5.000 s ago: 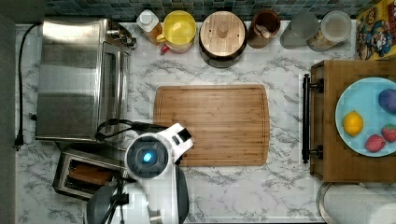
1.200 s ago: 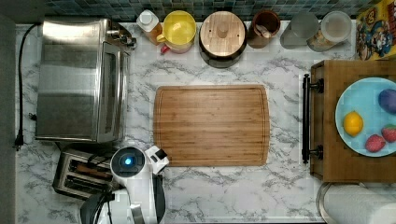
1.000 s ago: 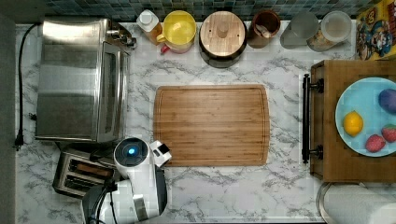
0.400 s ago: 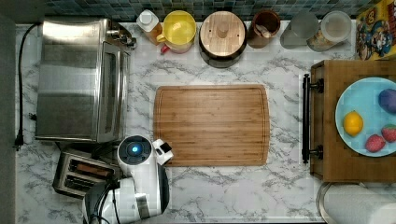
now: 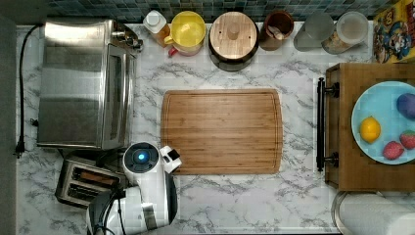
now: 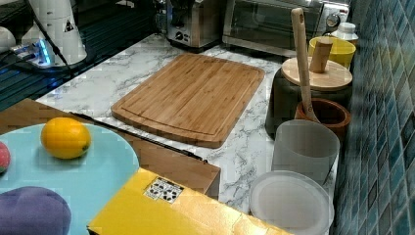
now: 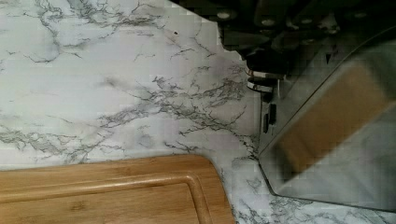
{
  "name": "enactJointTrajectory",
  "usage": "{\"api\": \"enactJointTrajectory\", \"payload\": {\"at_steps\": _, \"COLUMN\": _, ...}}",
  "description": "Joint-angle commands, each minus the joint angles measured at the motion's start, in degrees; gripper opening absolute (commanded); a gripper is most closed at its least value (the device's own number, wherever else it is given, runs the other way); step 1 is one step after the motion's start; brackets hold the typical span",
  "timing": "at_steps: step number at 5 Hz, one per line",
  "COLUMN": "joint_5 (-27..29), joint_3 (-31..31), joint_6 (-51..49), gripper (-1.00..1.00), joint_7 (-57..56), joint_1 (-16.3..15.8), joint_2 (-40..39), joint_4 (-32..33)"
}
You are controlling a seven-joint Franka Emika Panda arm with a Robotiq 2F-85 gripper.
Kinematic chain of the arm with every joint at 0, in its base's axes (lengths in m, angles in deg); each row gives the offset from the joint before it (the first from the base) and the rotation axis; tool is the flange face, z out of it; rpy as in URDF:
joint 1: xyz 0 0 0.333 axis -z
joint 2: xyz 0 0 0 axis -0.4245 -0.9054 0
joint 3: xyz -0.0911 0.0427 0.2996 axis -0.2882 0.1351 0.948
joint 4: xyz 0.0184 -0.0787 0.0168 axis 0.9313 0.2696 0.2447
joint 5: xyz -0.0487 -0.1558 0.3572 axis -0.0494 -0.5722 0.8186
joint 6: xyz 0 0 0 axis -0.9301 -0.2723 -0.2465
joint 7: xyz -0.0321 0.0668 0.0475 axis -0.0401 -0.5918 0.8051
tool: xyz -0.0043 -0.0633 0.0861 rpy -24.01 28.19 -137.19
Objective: Turn on the toaster.
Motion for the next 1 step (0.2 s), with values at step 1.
{"api": "enactJointTrajectory", "payload": {"at_steps": 1, "joint_5": 1.29, "joint_3": 0.49, "joint_6": 9.82, "gripper": -1.00, "joint_7": 0.61, "joint_1": -0.25, "joint_2": -3.29, "joint_4": 0.88}}
